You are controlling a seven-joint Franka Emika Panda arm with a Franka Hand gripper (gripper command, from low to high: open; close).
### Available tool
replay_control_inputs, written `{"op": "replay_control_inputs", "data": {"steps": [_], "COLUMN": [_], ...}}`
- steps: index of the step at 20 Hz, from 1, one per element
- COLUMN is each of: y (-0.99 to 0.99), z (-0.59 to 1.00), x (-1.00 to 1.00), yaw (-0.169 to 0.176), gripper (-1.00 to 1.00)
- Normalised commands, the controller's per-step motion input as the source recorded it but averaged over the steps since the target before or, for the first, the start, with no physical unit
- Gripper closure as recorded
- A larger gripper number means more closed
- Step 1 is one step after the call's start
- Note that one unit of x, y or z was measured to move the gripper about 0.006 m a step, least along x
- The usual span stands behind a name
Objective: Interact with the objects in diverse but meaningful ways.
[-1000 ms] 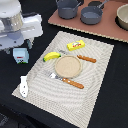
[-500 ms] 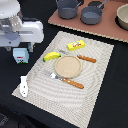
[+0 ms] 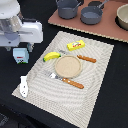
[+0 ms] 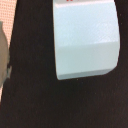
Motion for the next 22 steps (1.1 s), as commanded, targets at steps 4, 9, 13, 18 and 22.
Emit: {"op": "replay_control_inputs", "data": {"steps": [4,9,13,18,22], "y": [0.1,0.06,0.05,0.01,0.02], "z": [-0.25,-0.3,-0.32,-0.27,-0.26], "x": [-0.46,-0.41,-0.36,-0.3,-0.28], "yaw": [0.0,0.0,0.0,0.0,0.0], "gripper": [-1.0,-1.0,-1.0,-1.0,-1.0]}}
